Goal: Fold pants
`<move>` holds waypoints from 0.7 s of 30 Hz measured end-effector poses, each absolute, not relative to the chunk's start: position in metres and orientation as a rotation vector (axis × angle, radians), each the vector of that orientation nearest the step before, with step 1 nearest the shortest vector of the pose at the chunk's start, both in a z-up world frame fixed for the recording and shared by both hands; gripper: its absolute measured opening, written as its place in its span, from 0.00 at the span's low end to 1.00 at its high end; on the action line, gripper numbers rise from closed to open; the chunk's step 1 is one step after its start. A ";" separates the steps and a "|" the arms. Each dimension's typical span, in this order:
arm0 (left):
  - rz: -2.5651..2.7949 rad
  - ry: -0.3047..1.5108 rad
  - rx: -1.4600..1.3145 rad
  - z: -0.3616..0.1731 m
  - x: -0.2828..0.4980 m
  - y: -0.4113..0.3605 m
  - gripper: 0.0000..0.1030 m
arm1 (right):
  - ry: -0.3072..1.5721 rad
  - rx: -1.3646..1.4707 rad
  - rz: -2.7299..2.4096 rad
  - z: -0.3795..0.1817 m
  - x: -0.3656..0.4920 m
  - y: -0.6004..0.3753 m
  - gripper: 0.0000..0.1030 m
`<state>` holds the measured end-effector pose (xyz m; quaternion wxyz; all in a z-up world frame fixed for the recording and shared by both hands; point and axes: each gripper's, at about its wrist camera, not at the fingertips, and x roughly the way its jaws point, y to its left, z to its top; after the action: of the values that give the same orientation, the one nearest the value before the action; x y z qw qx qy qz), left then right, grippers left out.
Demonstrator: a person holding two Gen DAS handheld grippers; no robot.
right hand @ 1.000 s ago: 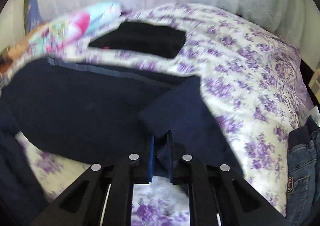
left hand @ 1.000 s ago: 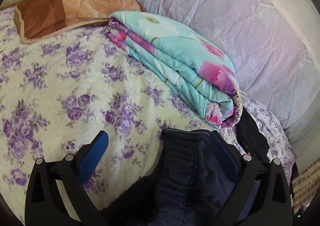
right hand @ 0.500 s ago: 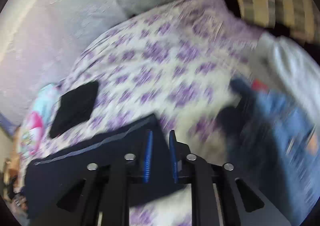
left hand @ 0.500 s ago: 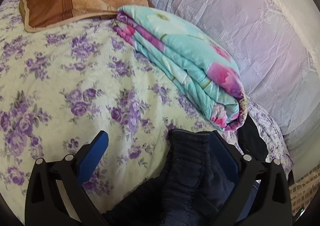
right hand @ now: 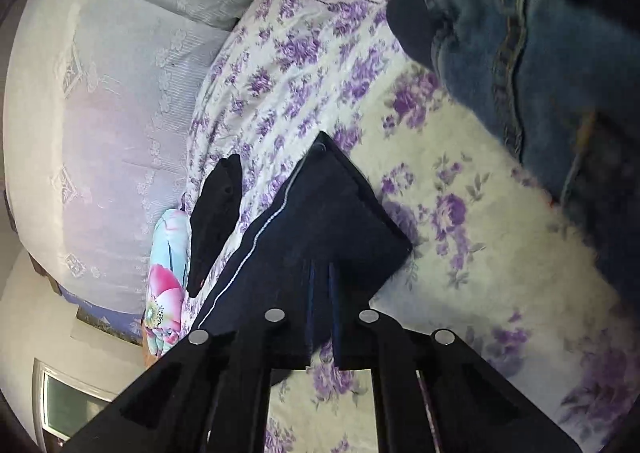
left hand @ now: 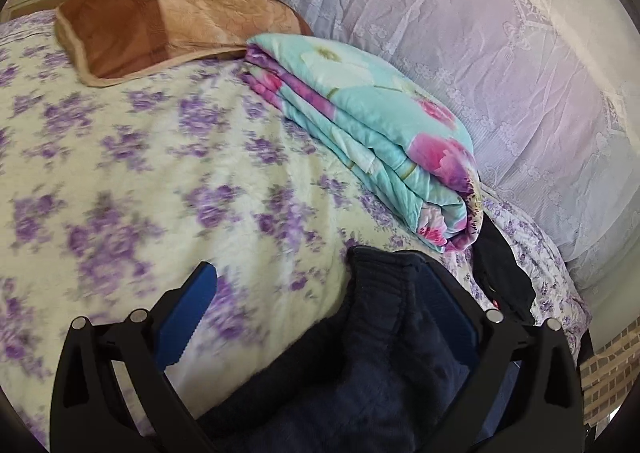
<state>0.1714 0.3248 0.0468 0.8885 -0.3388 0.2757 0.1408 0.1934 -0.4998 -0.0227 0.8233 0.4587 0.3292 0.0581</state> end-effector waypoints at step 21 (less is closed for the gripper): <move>0.265 0.711 -0.857 0.012 0.009 0.331 0.95 | 0.642 0.888 -0.016 -0.019 0.169 -0.526 0.01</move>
<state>0.0090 0.3311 0.0118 0.8406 -0.4055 0.3366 0.1255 0.1686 -0.5257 -0.0190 0.8536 0.4223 0.3050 -0.0075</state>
